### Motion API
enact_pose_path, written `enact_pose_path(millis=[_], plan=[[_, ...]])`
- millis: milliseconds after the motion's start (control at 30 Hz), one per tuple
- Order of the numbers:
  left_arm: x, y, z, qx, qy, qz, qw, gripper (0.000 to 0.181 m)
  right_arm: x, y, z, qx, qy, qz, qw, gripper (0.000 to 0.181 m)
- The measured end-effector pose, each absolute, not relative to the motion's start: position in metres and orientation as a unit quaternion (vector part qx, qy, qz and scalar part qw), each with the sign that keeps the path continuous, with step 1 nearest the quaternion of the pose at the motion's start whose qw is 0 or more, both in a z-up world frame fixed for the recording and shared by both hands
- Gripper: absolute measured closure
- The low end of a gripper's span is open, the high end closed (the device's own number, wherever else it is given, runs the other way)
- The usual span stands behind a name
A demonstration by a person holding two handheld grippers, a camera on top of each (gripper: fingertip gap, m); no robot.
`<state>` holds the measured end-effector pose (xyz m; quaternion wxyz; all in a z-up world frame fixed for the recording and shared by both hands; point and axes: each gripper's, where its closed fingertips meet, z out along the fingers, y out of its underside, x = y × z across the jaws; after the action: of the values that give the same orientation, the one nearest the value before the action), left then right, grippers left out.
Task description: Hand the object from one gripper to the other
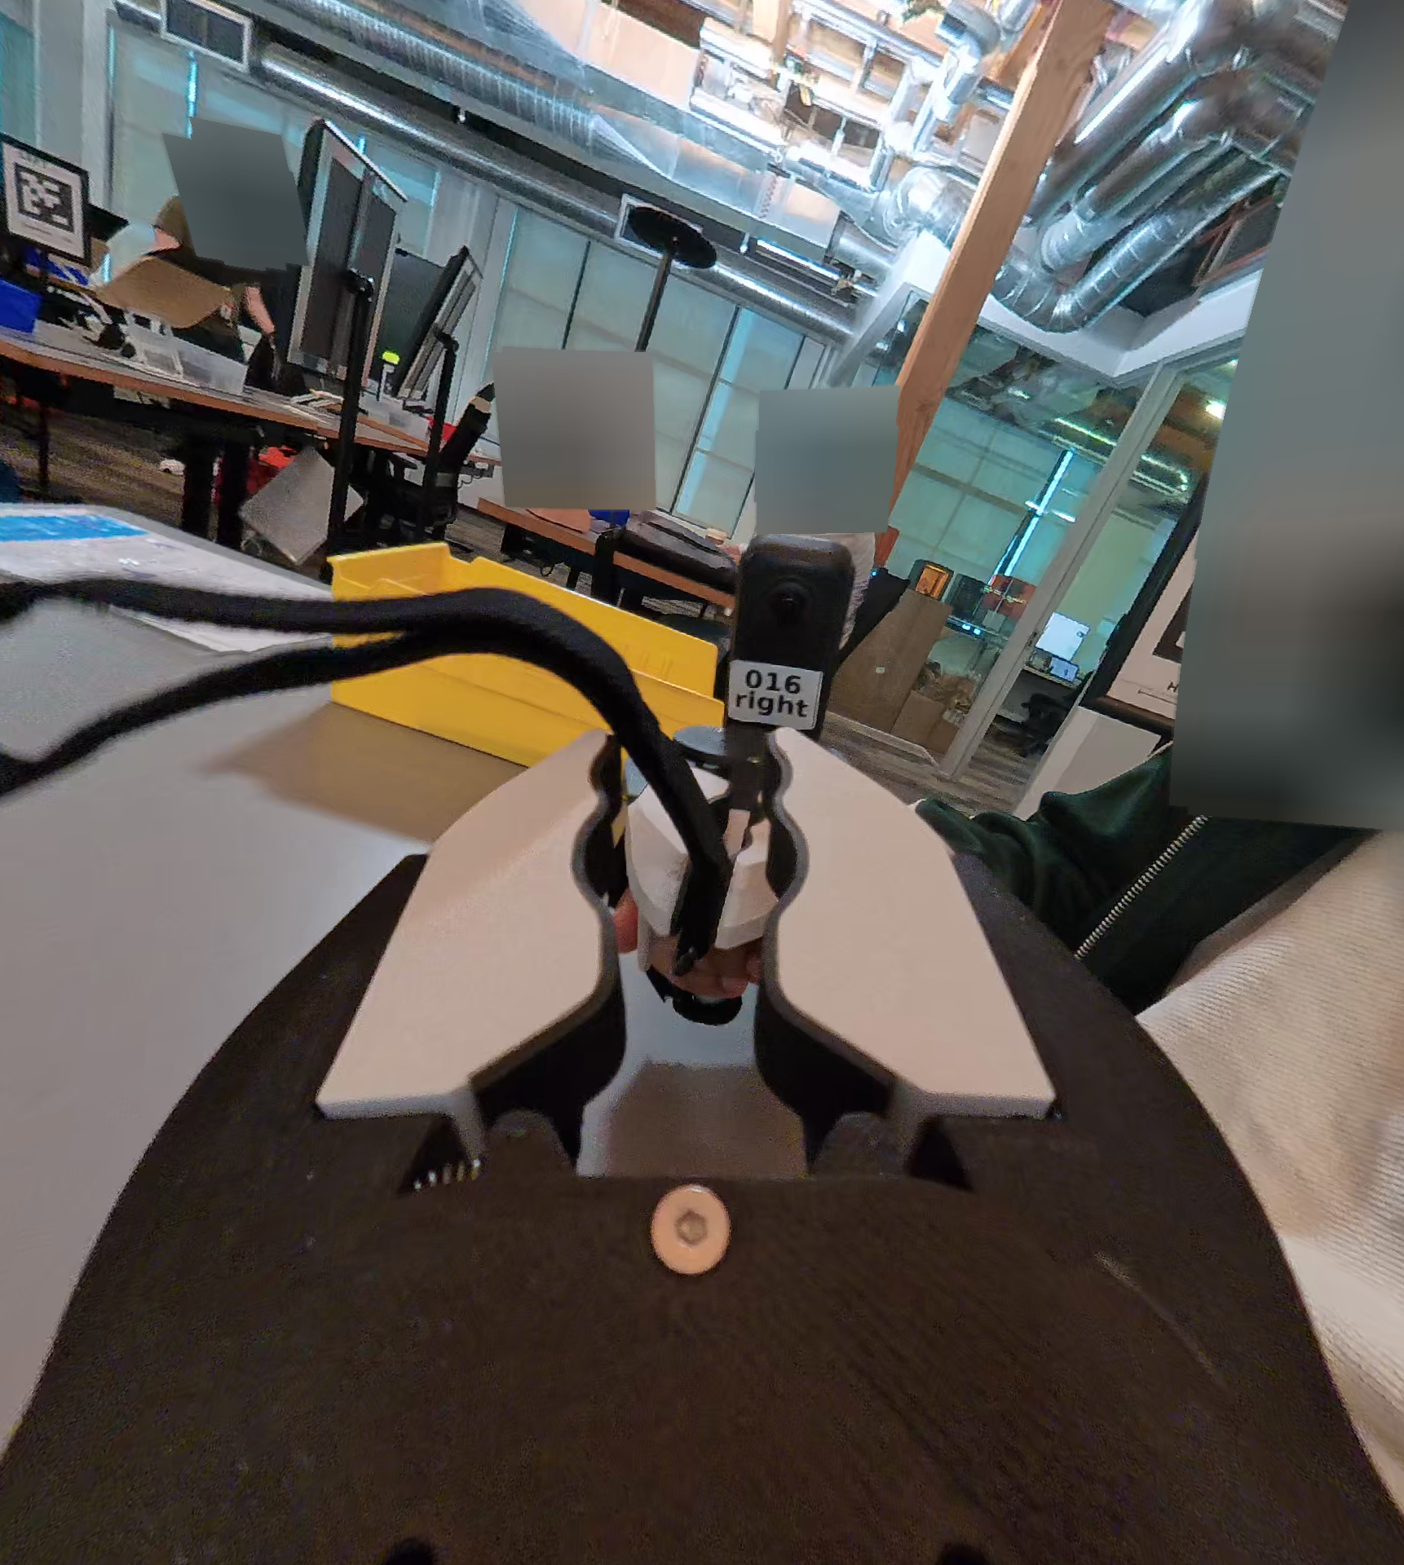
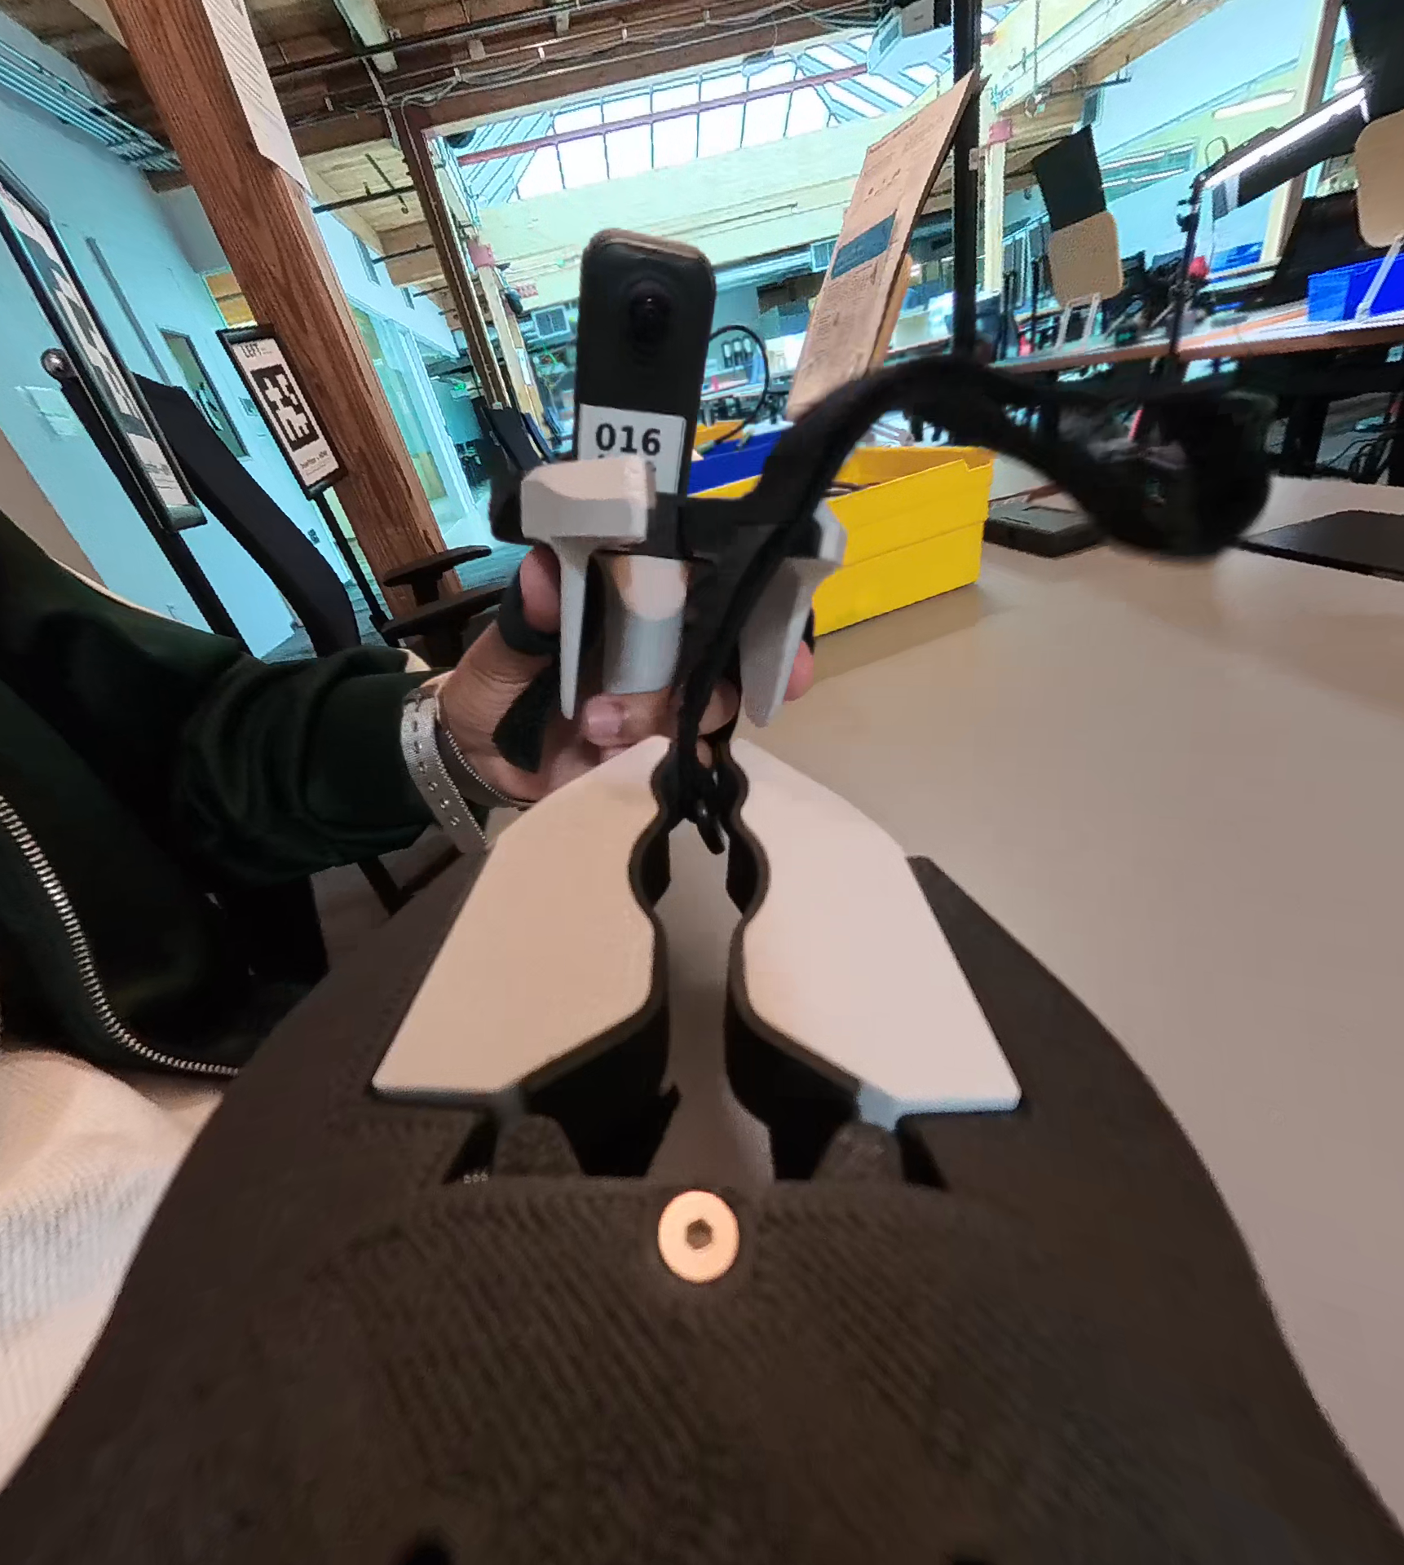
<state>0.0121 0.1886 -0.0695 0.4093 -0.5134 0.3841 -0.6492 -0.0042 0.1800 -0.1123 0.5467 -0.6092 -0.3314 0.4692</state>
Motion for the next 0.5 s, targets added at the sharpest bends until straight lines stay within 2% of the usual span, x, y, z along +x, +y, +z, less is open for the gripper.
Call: enact_pose_path(millis=[100, 333, 500], plan=[[0.015, 0.194, -0.079, -0.53, 0.376, -0.646, 0.4, 0.139, 0.002, 0.184, -0.107, -0.612, -0.332, 0.447, 0.562, 0.173], [0.016, 0.199, -0.093, -0.543, 0.353, -0.667, 0.369, 0.139, 0.044, 0.201, -0.072, -0.638, -0.354, 0.309, 0.61, 0.174], [0.017, 0.198, -0.097, -0.545, 0.354, -0.67, 0.36, 0.14, 0.109, 0.211, -0.023, -0.655, -0.346, 0.168, 0.65, 0.174]])
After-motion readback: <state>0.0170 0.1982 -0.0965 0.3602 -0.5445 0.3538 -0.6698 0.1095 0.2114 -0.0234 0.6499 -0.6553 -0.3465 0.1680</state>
